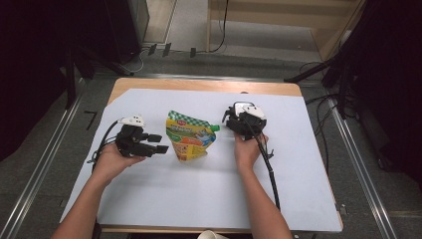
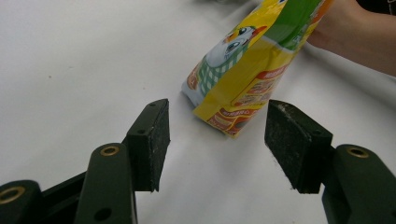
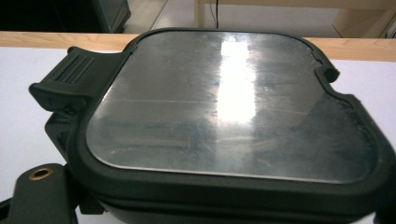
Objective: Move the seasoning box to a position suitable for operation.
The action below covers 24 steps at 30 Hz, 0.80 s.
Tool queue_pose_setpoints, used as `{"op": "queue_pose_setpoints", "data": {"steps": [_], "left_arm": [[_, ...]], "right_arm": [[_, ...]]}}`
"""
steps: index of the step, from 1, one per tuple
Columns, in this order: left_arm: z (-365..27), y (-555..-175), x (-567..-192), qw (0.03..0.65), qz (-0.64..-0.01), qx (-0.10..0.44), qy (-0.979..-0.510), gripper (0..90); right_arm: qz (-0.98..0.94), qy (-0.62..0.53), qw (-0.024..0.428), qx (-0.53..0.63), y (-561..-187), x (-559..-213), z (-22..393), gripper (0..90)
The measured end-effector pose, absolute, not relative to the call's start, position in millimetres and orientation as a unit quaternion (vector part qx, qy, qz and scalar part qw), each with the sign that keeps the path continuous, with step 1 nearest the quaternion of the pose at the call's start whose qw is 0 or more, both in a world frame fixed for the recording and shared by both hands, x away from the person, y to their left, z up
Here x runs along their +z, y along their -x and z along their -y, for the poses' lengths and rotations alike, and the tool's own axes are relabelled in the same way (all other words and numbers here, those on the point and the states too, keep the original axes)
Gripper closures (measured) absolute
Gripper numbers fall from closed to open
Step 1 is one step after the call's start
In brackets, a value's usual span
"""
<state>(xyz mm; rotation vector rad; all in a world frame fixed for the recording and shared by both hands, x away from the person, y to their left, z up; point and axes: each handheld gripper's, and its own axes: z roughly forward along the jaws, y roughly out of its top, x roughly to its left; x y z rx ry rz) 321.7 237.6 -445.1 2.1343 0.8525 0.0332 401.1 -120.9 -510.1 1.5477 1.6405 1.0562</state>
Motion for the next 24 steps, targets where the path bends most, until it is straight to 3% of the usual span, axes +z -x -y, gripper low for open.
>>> {"op": "queue_pose_setpoints", "data": {"steps": [24], "left_arm": [[-238.6,-321.3,-445.0,0.407,-0.338,0.012,-0.848,41.2]], "right_arm": [[-0.633,-0.565,0.302,0.436,-378.9,-492.7,146.0,15.2]]}}
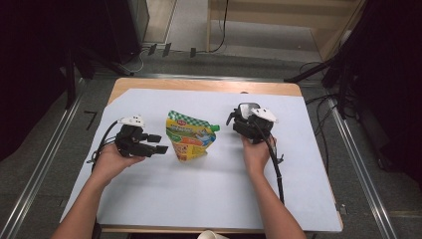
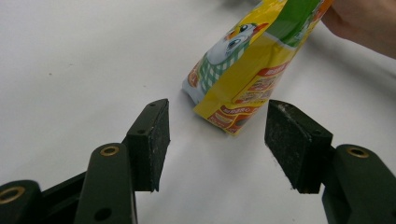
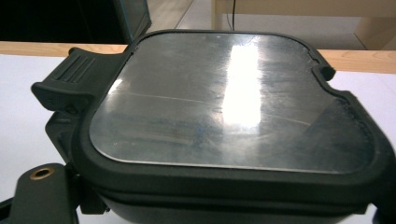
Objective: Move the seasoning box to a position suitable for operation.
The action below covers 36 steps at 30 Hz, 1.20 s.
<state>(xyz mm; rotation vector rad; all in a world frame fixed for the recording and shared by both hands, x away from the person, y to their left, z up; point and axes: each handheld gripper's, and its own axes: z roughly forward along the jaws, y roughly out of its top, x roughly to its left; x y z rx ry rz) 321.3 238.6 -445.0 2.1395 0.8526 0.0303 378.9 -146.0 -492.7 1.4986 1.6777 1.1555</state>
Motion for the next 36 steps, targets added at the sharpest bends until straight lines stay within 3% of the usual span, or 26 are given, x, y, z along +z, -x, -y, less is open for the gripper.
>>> {"op": "queue_pose_setpoints", "data": {"steps": [18,36], "left_arm": [[-243.0,-306.6,-436.3,0.411,-0.327,0.000,-0.851,42.1],[-199.5,-275.5,-427.1,0.415,-0.268,-0.020,-0.869,52.3]], "right_arm": [[-0.672,-0.524,0.251,0.460,-323.1,-483.8,163.2,15.3],[-0.703,-0.485,0.217,0.472,-265.4,-483.0,154.2,15.3]]}}
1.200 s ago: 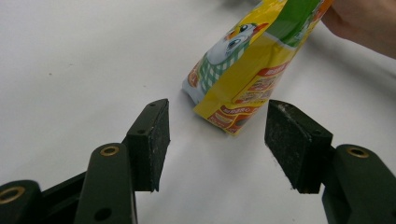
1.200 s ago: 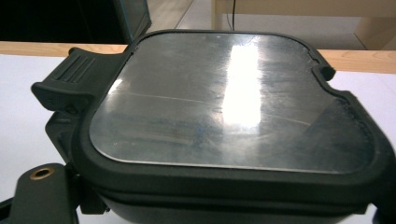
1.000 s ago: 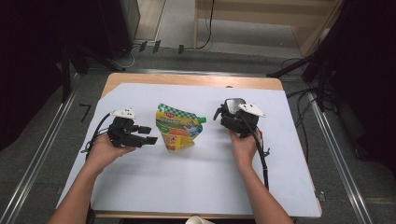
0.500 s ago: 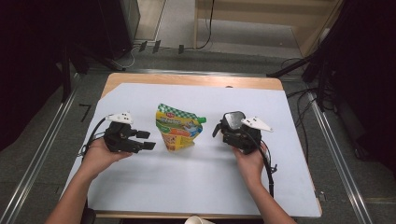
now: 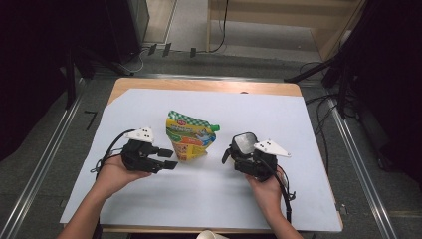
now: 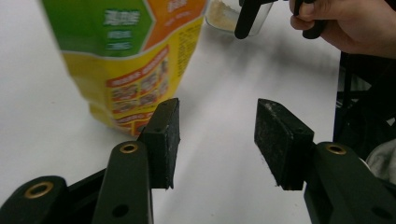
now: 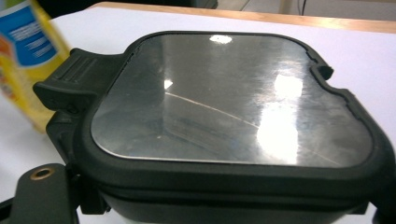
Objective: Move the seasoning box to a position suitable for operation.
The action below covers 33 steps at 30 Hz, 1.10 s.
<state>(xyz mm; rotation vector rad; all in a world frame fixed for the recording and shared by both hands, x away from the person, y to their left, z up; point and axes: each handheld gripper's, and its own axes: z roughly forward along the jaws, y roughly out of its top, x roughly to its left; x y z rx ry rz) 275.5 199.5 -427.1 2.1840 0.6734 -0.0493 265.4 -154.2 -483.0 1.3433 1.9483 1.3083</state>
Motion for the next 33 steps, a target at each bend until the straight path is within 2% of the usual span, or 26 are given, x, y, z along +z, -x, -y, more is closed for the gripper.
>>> {"op": "queue_pose_setpoints", "data": {"steps": [7,19,21,26,33], "left_arm": [[-177.1,-270.1,-426.2,0.413,-0.247,-0.031,-0.876,55.7],[-137.1,-271.7,-427.9,0.408,-0.218,-0.041,-0.886,55.6],[-132.7,-273.1,-429.2,0.408,-0.216,-0.042,-0.886,55.4],[-128.5,-273.0,-433.1,0.405,-0.217,-0.043,-0.887,55.0],[-128.1,-274.1,-439.8,0.407,-0.222,-0.046,-0.885,55.5]], "right_arm": [[-0.715,-0.471,0.208,0.472,-254.7,-486.5,147.4,15.4],[-0.740,-0.446,0.191,0.465,-245.2,-500.8,129.7,15.3],[-0.747,-0.437,0.200,0.460,-243.2,-503.3,125.9,15.3],[-0.753,-0.424,0.208,0.457,-241.6,-504.9,124.7,15.2],[-0.767,-0.431,0.176,0.441,-241.3,-506.6,127.2,12.2]]}}
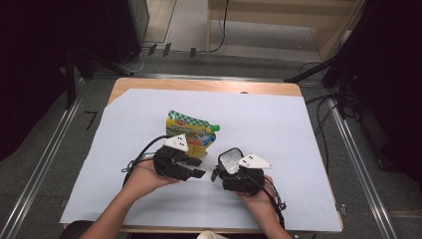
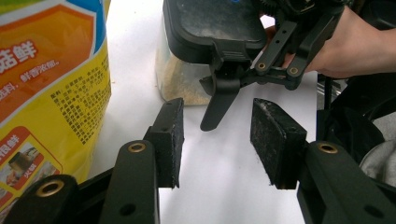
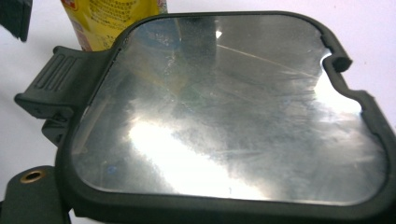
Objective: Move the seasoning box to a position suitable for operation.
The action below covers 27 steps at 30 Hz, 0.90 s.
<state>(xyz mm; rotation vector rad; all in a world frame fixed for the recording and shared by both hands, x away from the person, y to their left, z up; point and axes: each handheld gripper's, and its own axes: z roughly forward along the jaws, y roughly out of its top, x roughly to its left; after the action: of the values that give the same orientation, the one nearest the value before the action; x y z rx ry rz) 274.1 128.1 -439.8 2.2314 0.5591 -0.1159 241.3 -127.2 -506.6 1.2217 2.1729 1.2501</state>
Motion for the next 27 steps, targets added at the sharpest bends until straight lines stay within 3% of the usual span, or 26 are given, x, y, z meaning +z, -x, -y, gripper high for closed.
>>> {"op": "queue_pose_setpoints", "data": {"steps": [8,19,23,24,27], "left_arm": [[-131.8,-278.1,-446.3,0.400,-0.229,-0.045,-0.886,57.7],[-124.6,-283.8,-451.4,0.394,-0.216,-0.048,-0.892,65.6],[-126.5,-284.7,-450.4,0.400,-0.214,-0.051,-0.890,67.3],[-126.5,-284.4,-450.5,0.400,-0.214,-0.049,-0.890,68.8],[-125.2,-284.8,-451.1,0.401,-0.216,-0.049,-0.889,74.3]], "right_arm": [[-0.785,-0.421,0.133,0.435,-237.8,-491.7,142.6,12.0],[-0.793,-0.391,0.116,0.453,-227.7,-468.1,165.0,17.0],[-0.779,-0.389,0.125,0.475,-221.7,-453.4,182.6,25.2],[-0.774,-0.392,0.120,0.482,-222.0,-450.8,191.0,38.4],[-0.774,-0.395,0.117,0.480,-224.5,-451.1,194.4,43.7]]}}
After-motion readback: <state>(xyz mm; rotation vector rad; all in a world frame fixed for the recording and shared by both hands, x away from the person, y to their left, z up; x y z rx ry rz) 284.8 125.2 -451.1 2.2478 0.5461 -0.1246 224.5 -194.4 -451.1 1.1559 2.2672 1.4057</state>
